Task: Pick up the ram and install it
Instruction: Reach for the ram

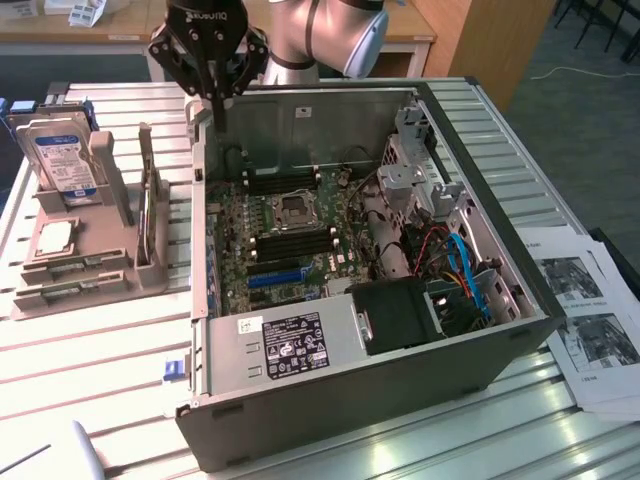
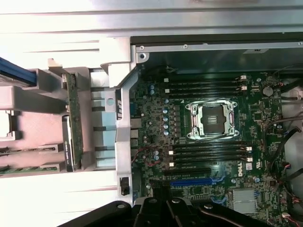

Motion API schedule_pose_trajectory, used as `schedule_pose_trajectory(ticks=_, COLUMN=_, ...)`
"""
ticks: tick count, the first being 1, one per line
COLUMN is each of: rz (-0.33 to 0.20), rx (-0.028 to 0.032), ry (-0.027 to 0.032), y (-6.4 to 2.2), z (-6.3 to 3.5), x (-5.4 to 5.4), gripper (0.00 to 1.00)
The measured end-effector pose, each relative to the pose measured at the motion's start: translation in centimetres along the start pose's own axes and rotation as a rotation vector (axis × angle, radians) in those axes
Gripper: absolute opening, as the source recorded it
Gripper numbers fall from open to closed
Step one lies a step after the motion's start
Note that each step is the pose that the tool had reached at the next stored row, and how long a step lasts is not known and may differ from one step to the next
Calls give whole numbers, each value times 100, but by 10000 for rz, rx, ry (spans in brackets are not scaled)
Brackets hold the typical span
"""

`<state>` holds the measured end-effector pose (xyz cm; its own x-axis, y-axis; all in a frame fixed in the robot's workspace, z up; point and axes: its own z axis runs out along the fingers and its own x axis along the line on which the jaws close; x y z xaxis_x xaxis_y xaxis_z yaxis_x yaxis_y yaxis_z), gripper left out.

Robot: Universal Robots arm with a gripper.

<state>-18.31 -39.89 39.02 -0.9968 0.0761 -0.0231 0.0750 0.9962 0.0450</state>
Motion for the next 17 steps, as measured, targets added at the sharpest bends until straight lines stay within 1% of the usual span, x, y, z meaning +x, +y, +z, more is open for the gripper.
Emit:
schedule_pose_trajectory(ticks=2, rz=0, rx=0, ry=4, y=-4, z=3, x=43, gripper=10)
schedule_pose_trajectory(ticks=6, rz=2, rx=2, ry=29, y=-9, z=10, x=117, gripper=10)
schedule_pose_trajectory(ticks=10, rz=3, rx=5, ry=66, y=-16, z=20, x=202, gripper=10)
schedule_pose_trajectory(ticks=12, rz=5, rx=7, ry=103, y=-20, z=27, x=245, gripper=10)
schedule_pose_trajectory(ticks=17, rz=13, rx=16, ry=224, y=-29, z=47, x=353, gripper=10)
